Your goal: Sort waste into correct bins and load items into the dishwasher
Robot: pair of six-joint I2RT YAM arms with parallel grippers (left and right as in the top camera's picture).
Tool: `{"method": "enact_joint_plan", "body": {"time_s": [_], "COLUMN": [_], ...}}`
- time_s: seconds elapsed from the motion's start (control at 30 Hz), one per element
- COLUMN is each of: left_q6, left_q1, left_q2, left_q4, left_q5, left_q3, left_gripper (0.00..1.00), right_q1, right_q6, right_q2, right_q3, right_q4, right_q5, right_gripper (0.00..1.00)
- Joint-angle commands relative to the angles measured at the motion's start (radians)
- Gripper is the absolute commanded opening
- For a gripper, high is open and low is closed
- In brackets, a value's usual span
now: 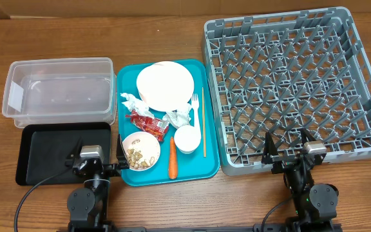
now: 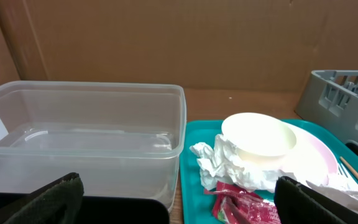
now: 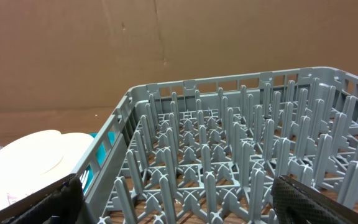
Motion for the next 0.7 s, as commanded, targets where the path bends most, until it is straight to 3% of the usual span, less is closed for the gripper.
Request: {"method": "enact_joint_plan", "body": {"time_s": [0.0,0.2,0.43,0.67], "left_q6": [0.022,-0.029,-0.064,-0.064], "left_q1": [-0.007,-0.007,-0.007,-0.007], "left_q2": [-0.010,-0.010,-0.003,0.195], "left_q4": [0.001,0.010,-0.233,-0.443], "left_q5": [0.000,0.084,0.095,0.147], "left_q3": [-0.004,0.036,0.296,0.673], "left_gripper": [1.00,1.00,1.00,1.00], "right_q1": [-0.002,-0.002,-0.002,-0.002], "right_q6": [-0.003,-0.003,-0.003,-0.003], "right_q2": [-0.009,-0.009,-0.009,-0.009], "right_q3": [-0.011,-0.011,-0.011,-0.011], "right_q4": [0.006,0.006,0.006,0.006], "right_q5": [0.006,0.006,0.006,0.006], "right_gripper": [1.00,1.00,1.00,1.00]}}
